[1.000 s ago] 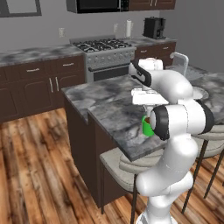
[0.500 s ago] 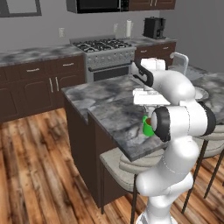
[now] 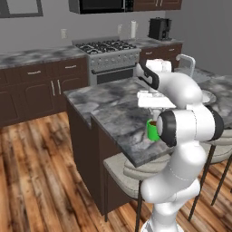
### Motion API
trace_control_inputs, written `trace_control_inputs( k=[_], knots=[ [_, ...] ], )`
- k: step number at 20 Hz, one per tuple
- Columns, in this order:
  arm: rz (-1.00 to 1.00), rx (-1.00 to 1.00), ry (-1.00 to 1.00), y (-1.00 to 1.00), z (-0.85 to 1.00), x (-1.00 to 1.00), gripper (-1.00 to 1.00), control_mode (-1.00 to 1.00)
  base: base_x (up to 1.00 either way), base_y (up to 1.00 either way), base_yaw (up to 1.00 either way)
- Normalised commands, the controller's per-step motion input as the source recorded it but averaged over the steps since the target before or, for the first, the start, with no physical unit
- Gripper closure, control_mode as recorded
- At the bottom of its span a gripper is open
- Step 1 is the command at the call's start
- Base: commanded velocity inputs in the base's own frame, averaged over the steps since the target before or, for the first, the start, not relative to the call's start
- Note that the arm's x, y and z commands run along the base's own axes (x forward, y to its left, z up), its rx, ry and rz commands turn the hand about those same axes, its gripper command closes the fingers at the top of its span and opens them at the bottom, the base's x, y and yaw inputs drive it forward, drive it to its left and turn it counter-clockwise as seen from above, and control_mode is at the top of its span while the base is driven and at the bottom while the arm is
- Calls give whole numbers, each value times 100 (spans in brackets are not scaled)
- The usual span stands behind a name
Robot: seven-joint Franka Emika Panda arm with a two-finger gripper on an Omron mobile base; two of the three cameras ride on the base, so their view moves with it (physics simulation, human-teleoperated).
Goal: Pick up the marshmallow and place it in the cup of hot chocolate on the dining counter.
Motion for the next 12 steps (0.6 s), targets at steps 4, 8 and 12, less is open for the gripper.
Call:
trace_control_inputs(
  k=[4, 8, 12],
  knots=[
    [0, 0, 0, 0, 0, 6, 100, -100, 0, 0, 0],
    [-1, 0, 0, 0, 0, -22, 100, -100, 0, 0, 0],
    [-2, 0, 2, 0, 0, -24, 100, -100, 0, 0, 0]
  ],
)
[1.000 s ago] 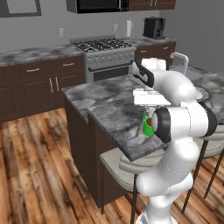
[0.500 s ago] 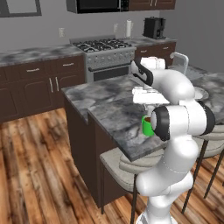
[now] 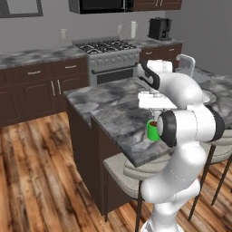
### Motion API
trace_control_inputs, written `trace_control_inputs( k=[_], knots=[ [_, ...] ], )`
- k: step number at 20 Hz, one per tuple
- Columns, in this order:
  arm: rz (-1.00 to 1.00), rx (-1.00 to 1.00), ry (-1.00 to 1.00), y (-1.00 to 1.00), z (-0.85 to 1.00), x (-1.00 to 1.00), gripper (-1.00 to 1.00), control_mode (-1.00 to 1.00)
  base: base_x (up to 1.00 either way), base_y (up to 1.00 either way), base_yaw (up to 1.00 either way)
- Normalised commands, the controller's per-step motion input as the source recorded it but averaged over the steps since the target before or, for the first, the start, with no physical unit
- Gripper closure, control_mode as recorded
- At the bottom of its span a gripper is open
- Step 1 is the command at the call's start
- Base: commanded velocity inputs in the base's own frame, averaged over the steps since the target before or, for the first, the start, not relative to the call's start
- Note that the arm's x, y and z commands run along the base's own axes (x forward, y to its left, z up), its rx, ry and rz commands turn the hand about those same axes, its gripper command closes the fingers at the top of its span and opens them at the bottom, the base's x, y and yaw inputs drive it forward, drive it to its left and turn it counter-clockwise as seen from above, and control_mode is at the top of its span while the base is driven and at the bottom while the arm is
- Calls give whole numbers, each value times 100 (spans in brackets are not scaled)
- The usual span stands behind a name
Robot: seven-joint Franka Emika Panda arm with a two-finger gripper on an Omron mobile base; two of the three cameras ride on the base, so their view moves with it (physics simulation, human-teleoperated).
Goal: Pick up the marshmallow and place it in the cup of hot chocolate on the dining counter.
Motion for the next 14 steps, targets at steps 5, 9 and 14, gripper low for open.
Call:
trace_control_inputs(
  k=[5, 9, 14],
  knots=[
    [-3, 0, 1, 0, 0, -10, 100, -100, 0, 0, 0],
    [0, 0, 3, 0, -5, 0, 100, -100, 0, 0, 0],
    [0, 0, 2, 0, -9, 0, 100, -100, 0, 0, 0]
  ],
)
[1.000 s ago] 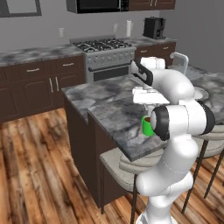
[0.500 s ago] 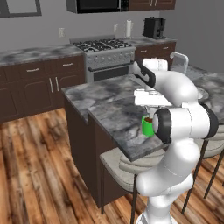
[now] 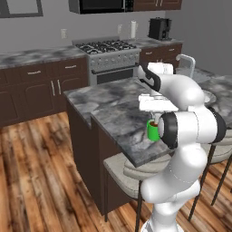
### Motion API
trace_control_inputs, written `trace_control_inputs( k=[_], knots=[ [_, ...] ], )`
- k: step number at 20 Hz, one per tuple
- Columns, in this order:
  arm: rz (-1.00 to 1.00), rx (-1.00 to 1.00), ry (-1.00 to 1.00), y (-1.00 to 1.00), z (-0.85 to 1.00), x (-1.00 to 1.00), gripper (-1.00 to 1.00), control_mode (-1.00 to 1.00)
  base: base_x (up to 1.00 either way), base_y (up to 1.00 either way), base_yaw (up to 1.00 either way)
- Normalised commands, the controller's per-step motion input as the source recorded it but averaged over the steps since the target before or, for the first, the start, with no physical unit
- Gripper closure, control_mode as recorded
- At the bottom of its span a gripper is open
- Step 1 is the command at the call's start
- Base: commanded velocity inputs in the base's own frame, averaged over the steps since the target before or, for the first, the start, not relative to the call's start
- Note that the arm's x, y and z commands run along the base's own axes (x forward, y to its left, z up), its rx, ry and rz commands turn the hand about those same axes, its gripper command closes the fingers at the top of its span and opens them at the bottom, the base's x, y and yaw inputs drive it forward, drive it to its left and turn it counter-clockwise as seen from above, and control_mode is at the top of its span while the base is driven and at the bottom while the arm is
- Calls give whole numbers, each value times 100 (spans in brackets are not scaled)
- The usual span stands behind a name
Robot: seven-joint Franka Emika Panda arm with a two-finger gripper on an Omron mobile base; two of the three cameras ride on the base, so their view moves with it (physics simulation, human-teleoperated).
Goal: Pick up the marshmallow and place it in the cup of hot chocolate on the dining counter.
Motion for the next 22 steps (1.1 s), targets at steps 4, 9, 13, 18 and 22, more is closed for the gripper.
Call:
trace_control_inputs(
  k=[4, 9, 13, 18, 22],
  knots=[
    [0, 0, 1, 0, -7, 2, 100, -100, 0, 0, 0],
    [0, 0, 5, 4, -19, 3, -100, -100, 0, 0, 0],
    [0, 0, 1, 0, -4, 1, -100, -100, 0, 0, 0],
    [0, 0, 0, 0, 0, 0, -100, -100, 0, 0, 0],
    [0, 0, 0, 0, 0, 0, -100, -100, 0, 0, 0]
  ],
)
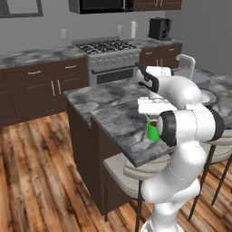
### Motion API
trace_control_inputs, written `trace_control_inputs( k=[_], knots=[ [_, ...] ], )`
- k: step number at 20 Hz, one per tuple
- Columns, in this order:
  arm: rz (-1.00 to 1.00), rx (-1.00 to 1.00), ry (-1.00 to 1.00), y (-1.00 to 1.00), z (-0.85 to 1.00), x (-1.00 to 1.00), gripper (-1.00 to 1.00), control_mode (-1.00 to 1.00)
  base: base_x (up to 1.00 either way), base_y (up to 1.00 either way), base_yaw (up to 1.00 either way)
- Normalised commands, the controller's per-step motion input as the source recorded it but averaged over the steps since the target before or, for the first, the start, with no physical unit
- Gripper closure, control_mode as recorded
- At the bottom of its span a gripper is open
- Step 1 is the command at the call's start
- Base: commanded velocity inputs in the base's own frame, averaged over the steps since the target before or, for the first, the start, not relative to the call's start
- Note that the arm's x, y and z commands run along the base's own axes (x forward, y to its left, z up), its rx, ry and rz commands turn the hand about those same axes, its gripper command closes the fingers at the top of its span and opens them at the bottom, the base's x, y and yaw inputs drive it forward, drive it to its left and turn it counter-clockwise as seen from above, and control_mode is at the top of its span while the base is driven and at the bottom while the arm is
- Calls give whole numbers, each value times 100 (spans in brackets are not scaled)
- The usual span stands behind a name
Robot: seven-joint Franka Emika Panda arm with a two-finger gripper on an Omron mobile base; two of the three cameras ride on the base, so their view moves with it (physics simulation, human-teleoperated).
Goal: Pick up the marshmallow and place it in the cup of hot chocolate on the dining counter.
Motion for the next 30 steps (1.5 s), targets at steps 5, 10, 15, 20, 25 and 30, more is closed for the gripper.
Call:
trace_control_inputs(
  k=[5, 10, 15, 20, 25, 30],
  knots=[
    [-3, 0, -1, 0, 45, -30, -100, -100, 0, 0, 0],
    [-1, 0, -38, 3, 90, -82, -100, -100, 0, 0, 0],
    [0, 0, -76, 19, 37, -95, -100, -100, 0, 0, 0],
    [-1, -1, -53, 8, 34, -76, -100, -100, 0, 0, 0],
    [0, -9, -45, 1, 7, -10, -100, -100, 0, 0, 0],
    [-1, -8, -43, 8, 18, -1, -100, -100, 0, 0, 0]
  ],
)
